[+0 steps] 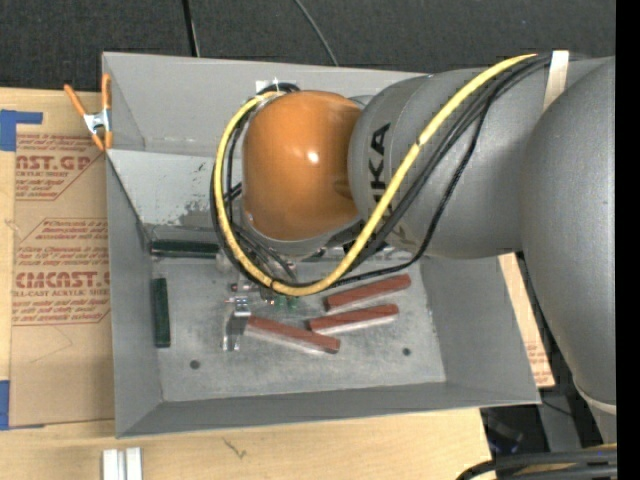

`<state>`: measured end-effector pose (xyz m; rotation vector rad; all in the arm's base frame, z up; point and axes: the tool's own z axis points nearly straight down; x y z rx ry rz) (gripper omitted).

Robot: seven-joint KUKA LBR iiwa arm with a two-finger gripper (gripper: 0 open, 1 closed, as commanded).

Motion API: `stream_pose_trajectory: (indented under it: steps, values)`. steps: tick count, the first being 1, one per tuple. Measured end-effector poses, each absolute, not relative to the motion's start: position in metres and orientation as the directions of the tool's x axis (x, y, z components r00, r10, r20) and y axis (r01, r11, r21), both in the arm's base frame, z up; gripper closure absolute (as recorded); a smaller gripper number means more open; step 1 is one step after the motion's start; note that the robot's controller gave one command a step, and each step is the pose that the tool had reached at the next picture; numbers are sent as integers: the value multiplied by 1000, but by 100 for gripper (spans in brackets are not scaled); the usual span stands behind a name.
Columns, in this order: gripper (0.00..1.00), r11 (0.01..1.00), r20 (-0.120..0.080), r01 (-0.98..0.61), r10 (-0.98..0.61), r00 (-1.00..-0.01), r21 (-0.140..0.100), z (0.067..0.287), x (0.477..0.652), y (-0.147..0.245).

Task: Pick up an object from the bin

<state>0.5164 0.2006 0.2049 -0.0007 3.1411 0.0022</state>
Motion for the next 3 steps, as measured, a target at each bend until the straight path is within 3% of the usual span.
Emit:
stream_pose_trajectory:
  steps: [1,2,3]
  values:
    - [0,1000,-5,-31,-31,-1000,2,141,515,168]
    - [0,1000,6,5,5,-1000,0,137,523,132]
    - [0,992,1,124,124,-992,0,130,517,95]
